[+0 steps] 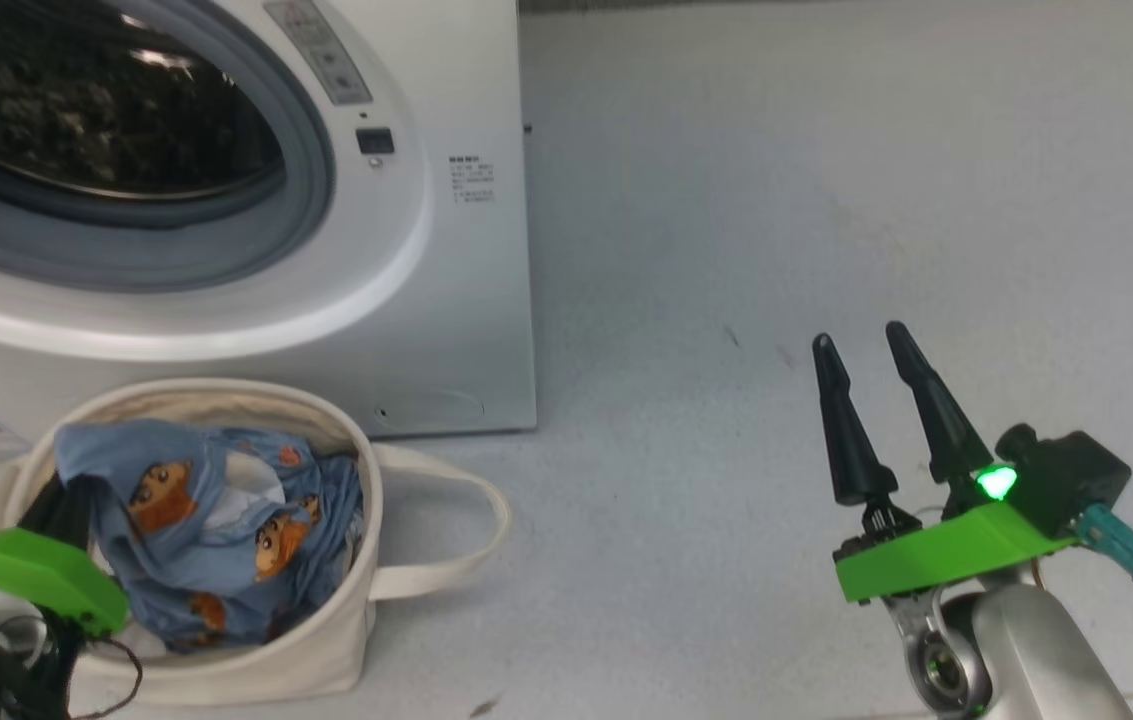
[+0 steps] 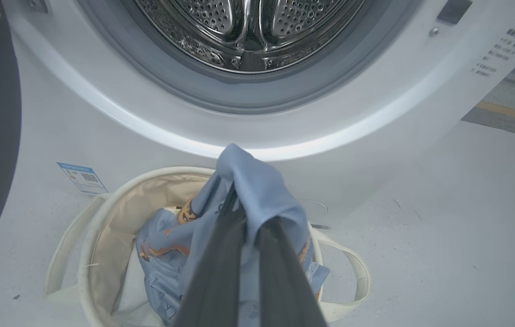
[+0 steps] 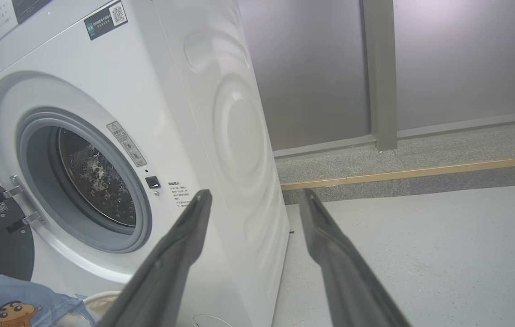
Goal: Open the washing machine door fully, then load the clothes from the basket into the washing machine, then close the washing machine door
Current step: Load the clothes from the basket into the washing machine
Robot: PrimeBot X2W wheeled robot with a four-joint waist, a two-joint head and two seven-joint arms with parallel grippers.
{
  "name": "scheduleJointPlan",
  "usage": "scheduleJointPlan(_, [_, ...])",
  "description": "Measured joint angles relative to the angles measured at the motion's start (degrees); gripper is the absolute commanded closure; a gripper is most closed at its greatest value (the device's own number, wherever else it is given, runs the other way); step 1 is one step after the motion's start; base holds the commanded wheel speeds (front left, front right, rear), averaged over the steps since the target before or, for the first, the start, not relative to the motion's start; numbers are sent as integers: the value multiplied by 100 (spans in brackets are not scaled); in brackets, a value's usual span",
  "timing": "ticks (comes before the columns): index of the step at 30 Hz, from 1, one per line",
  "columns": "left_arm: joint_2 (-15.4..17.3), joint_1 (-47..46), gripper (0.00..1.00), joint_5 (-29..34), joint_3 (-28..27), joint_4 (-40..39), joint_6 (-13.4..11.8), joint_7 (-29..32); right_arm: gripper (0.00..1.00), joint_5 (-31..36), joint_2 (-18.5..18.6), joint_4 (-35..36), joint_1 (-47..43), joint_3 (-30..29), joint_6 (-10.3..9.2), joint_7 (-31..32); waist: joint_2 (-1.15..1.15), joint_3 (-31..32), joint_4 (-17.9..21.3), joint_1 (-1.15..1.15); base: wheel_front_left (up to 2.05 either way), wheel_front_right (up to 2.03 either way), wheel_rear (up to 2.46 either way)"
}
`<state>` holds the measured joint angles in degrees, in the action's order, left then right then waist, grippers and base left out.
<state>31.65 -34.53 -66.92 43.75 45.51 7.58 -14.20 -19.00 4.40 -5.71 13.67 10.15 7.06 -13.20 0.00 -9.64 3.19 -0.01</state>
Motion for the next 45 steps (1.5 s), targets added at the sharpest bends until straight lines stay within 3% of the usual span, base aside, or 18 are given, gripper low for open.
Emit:
scheduleJointPlan(6, [125, 303, 100, 748, -947, -929, -180, -1, 0, -124, 87, -25, -163, 1, 0, 0, 0, 376, -67, 0, 0, 0, 0])
scheduleJointPlan(12, [116, 895, 100, 1261, -1641, -1994, -555, -2, 0, -202, 167, -3, -259, -5, 0, 21, 0, 611, -85, 0, 0, 0, 0])
scheduleJointPlan(22, [123, 1460, 100, 1458, -2001, -2713, -961, -7, 0, -287, 199, -3, -354, 36, 0, 85, 0, 817, -49, 0, 0, 0, 0])
scheduleJointPlan(34, [137, 1441, 100, 1441, -2212, -2392, -849, -7, 0, -281, 210, 89, -340, 45, 0, 99, 0, 582, 103, 0, 0, 0, 0])
scheduleJointPlan(45, [396, -96, 100, 1358, -2514, -1558, -388, 2, 0, -45, 78, 364, -131, 41, 0, 102, 0, -132, 441, 1, 0, 0, 0])
